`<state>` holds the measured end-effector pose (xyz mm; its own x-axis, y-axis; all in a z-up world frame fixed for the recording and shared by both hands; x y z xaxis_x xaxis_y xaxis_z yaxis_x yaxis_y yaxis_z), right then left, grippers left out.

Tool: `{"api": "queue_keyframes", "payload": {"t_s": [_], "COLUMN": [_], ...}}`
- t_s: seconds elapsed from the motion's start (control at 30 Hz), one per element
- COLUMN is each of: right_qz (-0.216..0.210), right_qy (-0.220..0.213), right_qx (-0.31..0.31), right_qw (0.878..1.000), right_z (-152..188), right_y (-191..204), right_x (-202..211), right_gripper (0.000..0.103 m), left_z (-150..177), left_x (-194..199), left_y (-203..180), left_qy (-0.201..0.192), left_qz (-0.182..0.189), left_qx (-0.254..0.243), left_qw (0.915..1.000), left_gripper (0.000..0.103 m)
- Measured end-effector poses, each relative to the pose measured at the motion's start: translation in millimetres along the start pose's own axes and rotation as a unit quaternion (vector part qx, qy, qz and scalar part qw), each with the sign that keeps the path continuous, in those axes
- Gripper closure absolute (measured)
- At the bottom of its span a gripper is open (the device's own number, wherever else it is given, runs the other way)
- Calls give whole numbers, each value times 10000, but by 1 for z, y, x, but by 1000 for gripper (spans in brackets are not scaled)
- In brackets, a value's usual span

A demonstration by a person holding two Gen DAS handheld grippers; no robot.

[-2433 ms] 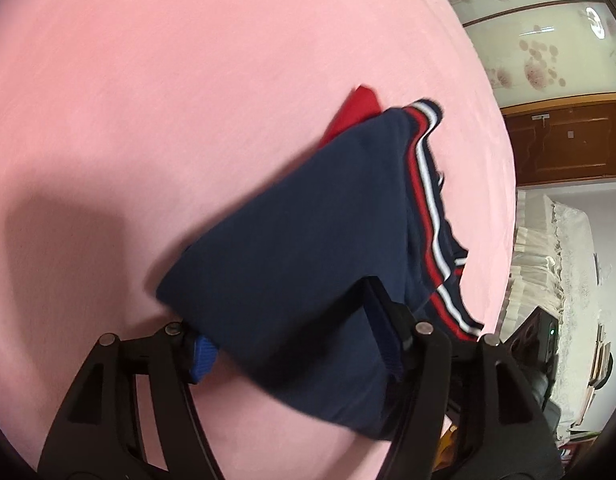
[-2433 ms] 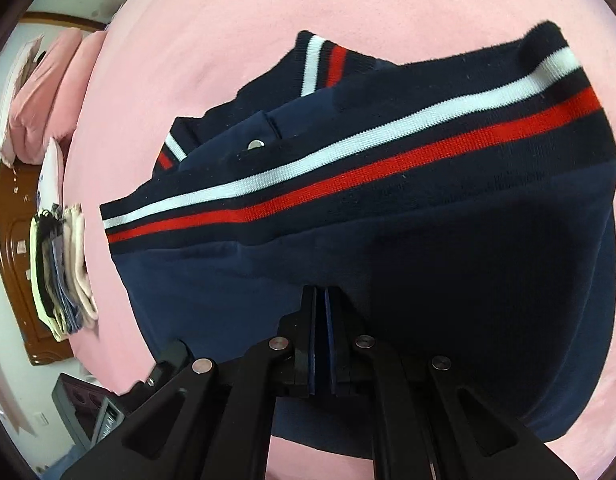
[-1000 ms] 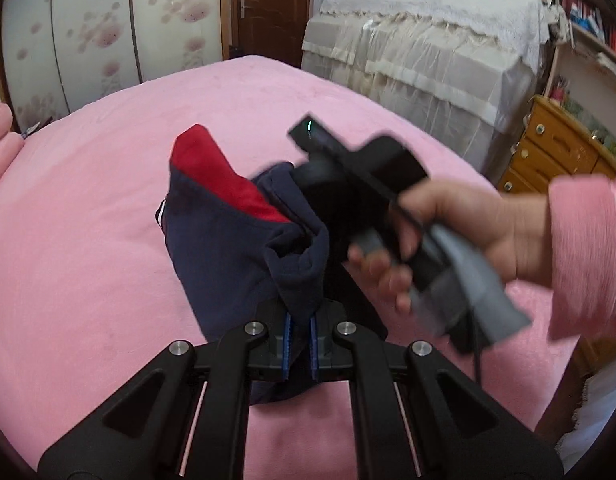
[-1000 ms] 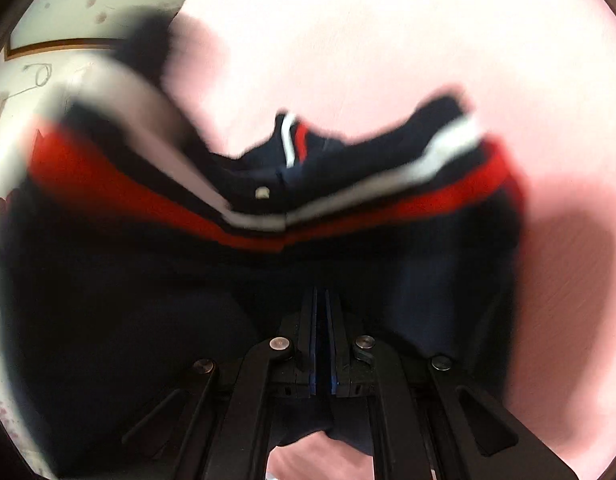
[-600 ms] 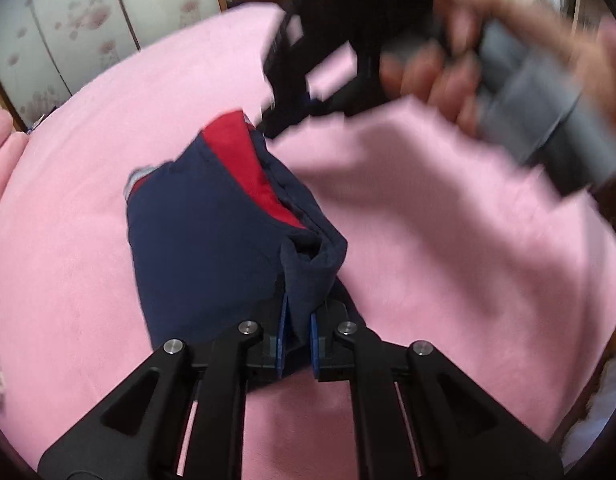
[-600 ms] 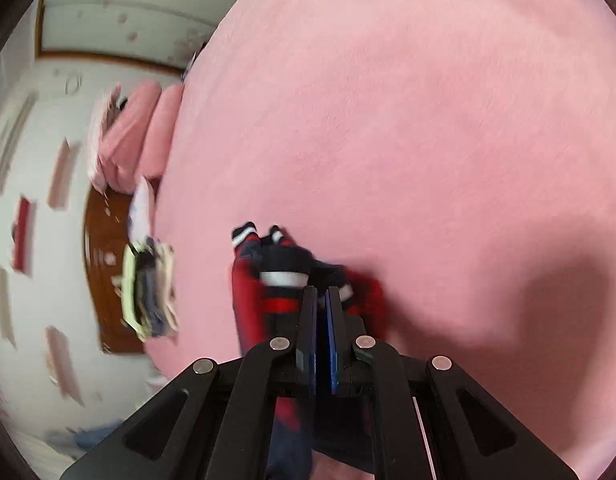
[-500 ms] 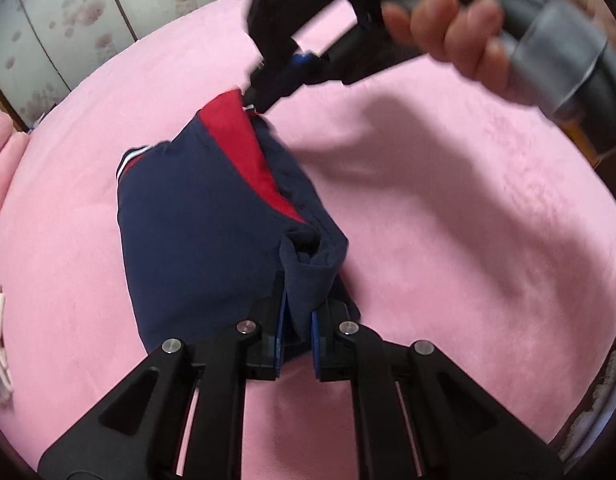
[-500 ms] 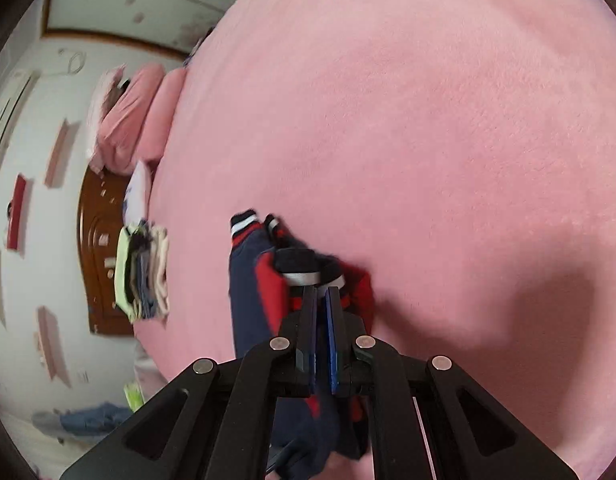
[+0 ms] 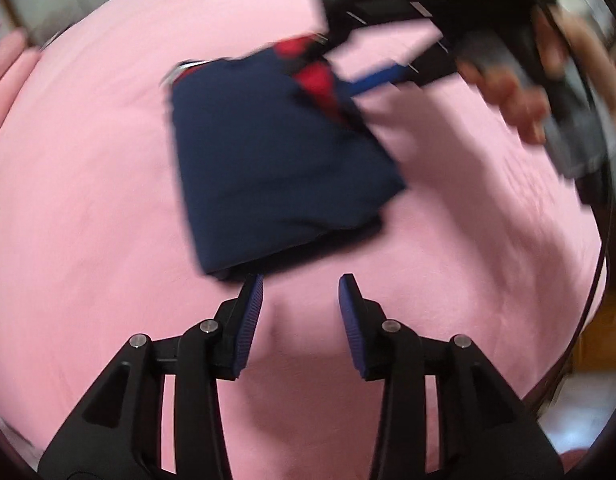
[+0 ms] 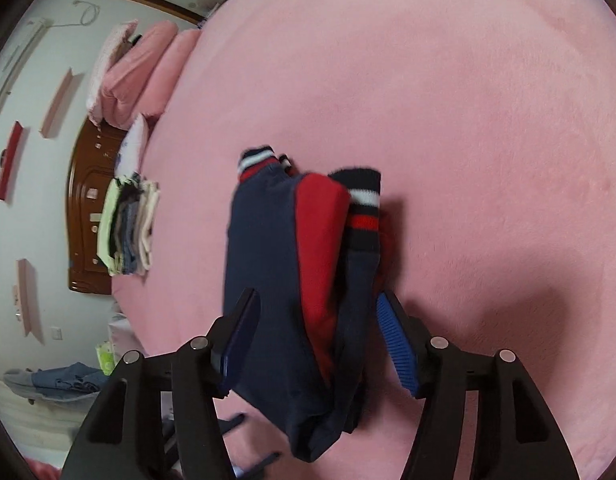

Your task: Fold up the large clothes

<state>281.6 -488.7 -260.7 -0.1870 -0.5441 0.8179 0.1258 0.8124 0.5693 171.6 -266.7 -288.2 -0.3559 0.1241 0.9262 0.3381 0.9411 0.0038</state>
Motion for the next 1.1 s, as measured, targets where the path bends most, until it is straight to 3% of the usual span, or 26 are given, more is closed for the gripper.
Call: {"api": "queue_keyframes", "payload": {"t_s": [0.07,0.13,0.17,0.3,0.4,0.47,0.53,0.63,0.8,0.9,1.0,1.1], "right_qz": [183,415,227,195,366,711,1284,1848,1668,999,323,835], "right_qy": [15,-13,-50,-297,-359,-369,-474,-516,-1094,-1289,-997,-631], "right_qx": [31,146,169,53,-229,-314,-37,191,332,591,712,951], "right_qw": [9998,9990,9996,9994,9984,9963,9906,9812,9793,9848,9919,9899], "right_z": [6,8,9,16,28,39,46,57,68,79,94,110], "right_y": [-1,0,7,10,-1,-14,-18,-18,7,29,42,39], "right_x": [-13,-33,-43,-49,-46,-49,-47,-41,-1,12,3,-19], "right_gripper": [42,66,86,96,96,96,96,96,95,95,95,95], "left_z": [2,2,1,-9,-16,-19,-24,-28,-34,-36,-33,-27], "left_x": [4,6,7,11,20,23,20,22,34,35,29,26], "left_y": [18,37,43,70,85,87,90,85,90,100,101,102], "left_qy": [-38,-30,-14,-56,-249,-278,-163,-100,-105,-69,32,75], "left_qz": [-191,-236,-170,268,192,228,375,258,53,-21,78,62], "left_qx": [411,985,1189,2160,2343,2437,2353,2059,1808,1923,2110,2061], "left_qw": [9990,9949,9928,9760,9717,9692,9711,9782,9834,9813,9775,9785], "left_gripper": [67,67,67,67,67,67,67,67,67,67,67,67]}}
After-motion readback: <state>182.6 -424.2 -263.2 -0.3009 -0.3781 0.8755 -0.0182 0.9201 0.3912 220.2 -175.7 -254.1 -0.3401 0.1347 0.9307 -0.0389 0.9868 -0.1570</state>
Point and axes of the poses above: each gripper's, at about its wrist camera, not at the fingertips, and x roughly against the way its jaws point, y to its left, z to its underside, the point moved 7 cm from there along -x, roughly the way its jaws point, and after that the axes turned 3 degrees about -y, right-handed, at the moved point
